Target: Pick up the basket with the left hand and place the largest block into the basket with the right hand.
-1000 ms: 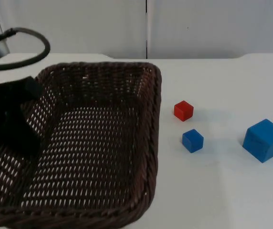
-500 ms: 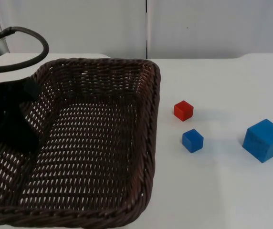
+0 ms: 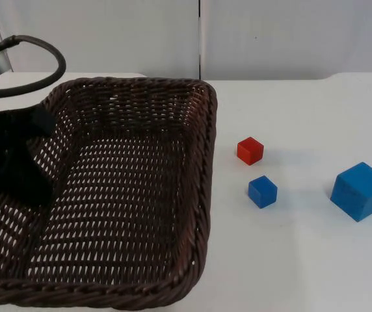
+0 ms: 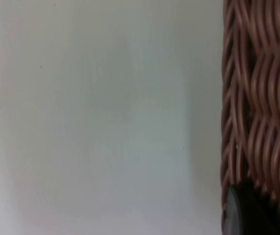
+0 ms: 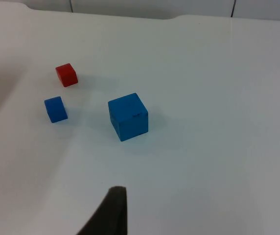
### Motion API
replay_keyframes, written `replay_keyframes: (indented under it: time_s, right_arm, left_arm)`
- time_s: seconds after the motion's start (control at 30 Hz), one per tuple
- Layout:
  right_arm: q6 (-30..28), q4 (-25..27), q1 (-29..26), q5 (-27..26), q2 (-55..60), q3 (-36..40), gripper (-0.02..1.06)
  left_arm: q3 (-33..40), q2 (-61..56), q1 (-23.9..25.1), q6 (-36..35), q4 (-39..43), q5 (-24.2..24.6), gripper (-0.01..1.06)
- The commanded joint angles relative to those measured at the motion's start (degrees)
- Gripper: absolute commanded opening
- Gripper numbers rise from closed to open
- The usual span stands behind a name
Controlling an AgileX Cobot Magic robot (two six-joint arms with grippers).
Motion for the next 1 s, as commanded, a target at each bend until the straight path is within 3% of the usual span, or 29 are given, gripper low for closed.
replay_keyframes:
  time_s: [0.0,0.13,0.47,0.97]
  right_arm:
    - [-0.41,0.27,-0.23,-0.4,-0.25,0.04,1.05]
    - [-0.41,0.27,-0.23,-0.82,0.98,-0.3,1.05]
    - [1.14,0.35,-0.23,-12.99,21.12,-6.72,1.05]
    - [1.14,0.61,-0.23,-15.55,48.52,-19.34,1.05]
  left_arm:
    - [0.02,-0.75,-0.2,0.3,-1.67,0.05,0.0]
    - [0.02,-0.75,-0.2,0.3,-1.67,0.05,0.0]
    - [0.02,-0.75,-0.2,0.96,-1.8,-0.09,0.0]
    - [0.02,-0.75,-0.2,0.96,-1.91,-0.09,0.0]
